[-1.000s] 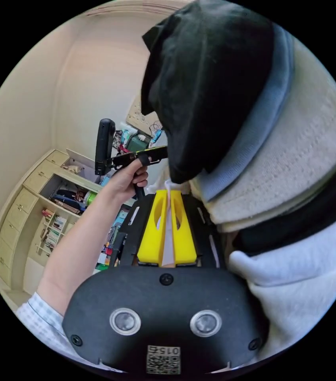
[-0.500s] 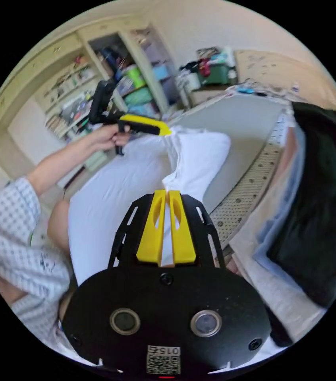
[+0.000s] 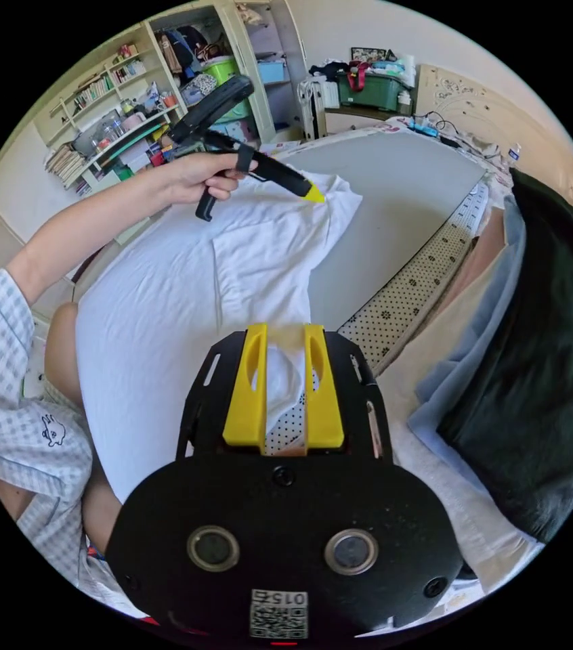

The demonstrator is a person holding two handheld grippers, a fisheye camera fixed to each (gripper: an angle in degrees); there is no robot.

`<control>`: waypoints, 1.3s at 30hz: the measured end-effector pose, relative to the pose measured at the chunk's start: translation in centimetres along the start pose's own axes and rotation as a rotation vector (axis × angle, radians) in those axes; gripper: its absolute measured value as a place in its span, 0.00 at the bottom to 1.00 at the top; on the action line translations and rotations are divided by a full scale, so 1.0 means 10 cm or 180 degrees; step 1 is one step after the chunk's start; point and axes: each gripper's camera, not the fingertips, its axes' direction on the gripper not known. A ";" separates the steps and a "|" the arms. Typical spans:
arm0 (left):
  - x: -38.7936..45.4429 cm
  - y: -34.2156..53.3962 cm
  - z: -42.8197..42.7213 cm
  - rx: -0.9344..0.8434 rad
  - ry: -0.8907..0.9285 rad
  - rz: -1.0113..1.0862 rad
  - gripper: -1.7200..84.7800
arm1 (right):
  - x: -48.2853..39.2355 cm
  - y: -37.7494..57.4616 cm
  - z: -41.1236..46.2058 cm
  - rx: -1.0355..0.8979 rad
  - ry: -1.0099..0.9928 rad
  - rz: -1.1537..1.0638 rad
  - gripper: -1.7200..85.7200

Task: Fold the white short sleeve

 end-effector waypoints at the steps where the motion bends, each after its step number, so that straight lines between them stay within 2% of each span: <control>1: -0.01 -0.12 0.13 -0.0034 0.0062 -0.0062 0.12 | 0.05 -0.05 -0.02 -0.0055 -0.0031 -0.0017 0.07; 5: 0.04 -0.45 0.32 0.0021 0.0167 -0.0100 0.07 | 0.28 -0.12 -0.27 -0.0062 0.0237 0.0154 0.03; 8: 0.16 -0.71 0.31 0.0140 -0.0045 -0.0138 0.07 | 0.52 -0.14 -0.48 -0.0121 0.0403 0.0272 0.03; 12: 0.32 -0.97 0.43 -0.0038 -0.0201 -0.0114 0.11 | 0.83 -0.17 -0.68 -0.0199 0.0340 0.0321 0.09; 16: 0.43 -0.96 0.21 -0.0012 -0.0269 -0.0073 0.14 | 1.17 -0.05 -1.28 0.0232 0.0142 0.0392 0.12; 19: 0.63 -0.73 -0.08 -0.0028 -0.0109 0.0201 0.14 | 1.22 0.00 -1.59 0.0510 -0.0103 0.0094 0.11; 24: 0.80 -0.29 -0.33 -0.0288 0.0022 0.0293 0.13 | 1.28 -0.21 -1.44 0.0117 -0.0143 -0.0260 0.11; 27: 0.80 -0.14 -0.34 -0.0441 0.0081 0.0218 0.12 | 1.38 -0.28 -1.36 -0.0084 -0.0220 -0.0424 0.06; 30: 0.85 -0.12 -0.44 -0.0364 0.0001 0.0193 0.12 | 1.58 -0.32 -1.32 -0.0273 -0.0151 -0.0409 0.02; 35: 1.09 -0.22 -0.64 -0.0465 -0.0291 0.0212 0.15 | 1.87 -0.28 -1.56 -0.0309 -0.0193 -0.0515 0.01; 39: 1.27 -0.26 -0.78 -0.0472 -0.0313 0.0293 0.10 | 2.15 -0.25 -1.75 -0.0352 -0.0189 -0.0516 0.01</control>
